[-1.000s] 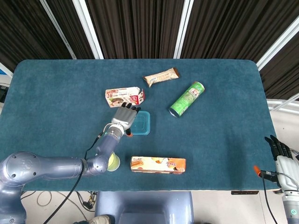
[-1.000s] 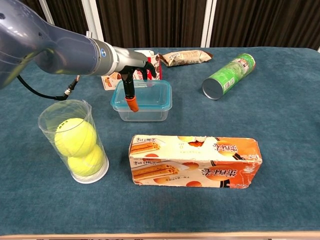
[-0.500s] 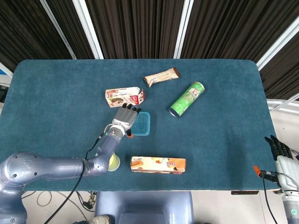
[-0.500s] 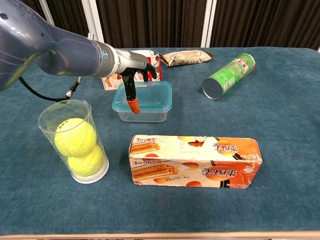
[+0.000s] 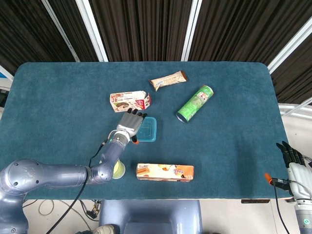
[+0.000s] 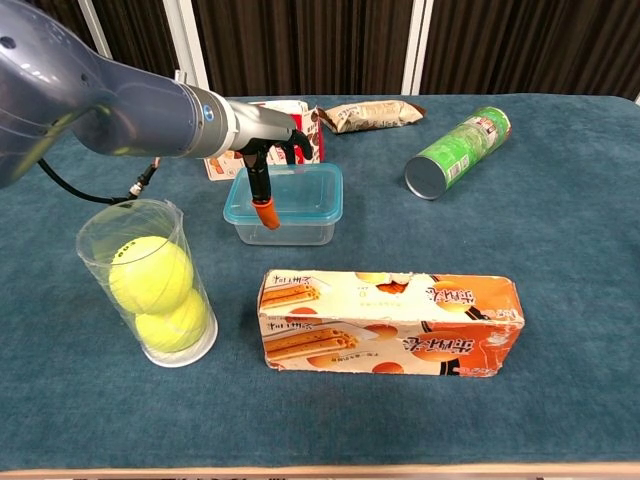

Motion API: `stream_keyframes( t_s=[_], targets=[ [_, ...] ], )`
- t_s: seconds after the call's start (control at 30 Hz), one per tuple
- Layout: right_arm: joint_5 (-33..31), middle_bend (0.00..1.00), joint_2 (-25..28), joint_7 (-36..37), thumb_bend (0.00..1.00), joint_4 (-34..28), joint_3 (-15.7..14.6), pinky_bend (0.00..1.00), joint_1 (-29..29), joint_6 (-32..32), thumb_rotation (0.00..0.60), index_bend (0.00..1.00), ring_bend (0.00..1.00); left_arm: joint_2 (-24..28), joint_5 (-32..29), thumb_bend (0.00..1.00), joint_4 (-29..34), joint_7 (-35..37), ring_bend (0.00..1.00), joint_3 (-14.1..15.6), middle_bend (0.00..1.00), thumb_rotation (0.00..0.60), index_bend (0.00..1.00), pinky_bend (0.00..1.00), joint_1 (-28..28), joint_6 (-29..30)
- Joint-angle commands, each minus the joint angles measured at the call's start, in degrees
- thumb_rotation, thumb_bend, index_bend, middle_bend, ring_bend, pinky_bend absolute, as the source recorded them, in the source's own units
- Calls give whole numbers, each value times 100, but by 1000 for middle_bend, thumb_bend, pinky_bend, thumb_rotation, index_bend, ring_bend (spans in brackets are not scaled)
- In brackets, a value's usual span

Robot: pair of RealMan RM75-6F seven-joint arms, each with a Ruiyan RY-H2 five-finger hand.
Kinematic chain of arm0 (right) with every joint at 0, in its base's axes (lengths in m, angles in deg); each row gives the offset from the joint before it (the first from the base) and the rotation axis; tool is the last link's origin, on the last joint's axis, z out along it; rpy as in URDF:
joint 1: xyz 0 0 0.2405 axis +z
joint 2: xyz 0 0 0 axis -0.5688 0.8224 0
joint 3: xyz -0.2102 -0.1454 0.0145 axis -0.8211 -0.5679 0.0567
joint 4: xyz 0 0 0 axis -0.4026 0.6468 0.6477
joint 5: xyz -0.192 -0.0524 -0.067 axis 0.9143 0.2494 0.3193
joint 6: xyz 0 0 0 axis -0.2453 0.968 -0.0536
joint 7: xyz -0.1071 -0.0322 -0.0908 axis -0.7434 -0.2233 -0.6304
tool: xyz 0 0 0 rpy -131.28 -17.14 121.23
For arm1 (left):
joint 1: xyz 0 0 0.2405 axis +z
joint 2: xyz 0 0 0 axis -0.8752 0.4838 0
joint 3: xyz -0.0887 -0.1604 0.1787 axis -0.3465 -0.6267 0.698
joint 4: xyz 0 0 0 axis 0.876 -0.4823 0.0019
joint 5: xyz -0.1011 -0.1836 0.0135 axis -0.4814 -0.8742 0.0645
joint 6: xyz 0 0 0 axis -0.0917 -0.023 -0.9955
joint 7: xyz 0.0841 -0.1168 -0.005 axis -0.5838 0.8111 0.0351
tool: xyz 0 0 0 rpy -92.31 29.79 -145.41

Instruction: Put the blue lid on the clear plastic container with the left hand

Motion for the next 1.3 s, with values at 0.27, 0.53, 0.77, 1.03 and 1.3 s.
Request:
stream_keyframes(
  t_s=[0.27, 0.53, 0.77, 1.03, 1.3],
  targets=[
    [-10, 0, 2, 2, 292, -7, -2, 0, 3, -16, 600, 96, 0, 69, 37, 157, 75, -72, 0, 10, 163, 600, 74, 0, -11, 26],
    [-9, 0, 7, -2, 292, -9, -2, 0, 5, -19, 600, 96, 0, 102, 20, 156, 115, -101, 0, 13, 134, 600, 68, 0, -7, 32],
    [-12, 0, 10, -9, 291, -11, -3, 0, 4, -20, 600, 96, 0, 134, 22, 141, 190, -109, 0, 10, 104, 600, 60, 0, -12, 16],
    [-16, 0, 12, -5, 291, -14, 1, 0, 5, -18, 600, 96, 0, 144, -12, 98, 192, -115, 0, 38, 66, 600, 53, 0, -17, -45],
    [-9, 0, 10, -9, 291, -12, -1, 0, 4, -14, 600, 96, 0, 225, 33, 98, 319, -105, 0, 46, 25, 600, 46, 0, -39, -72]
  ],
)
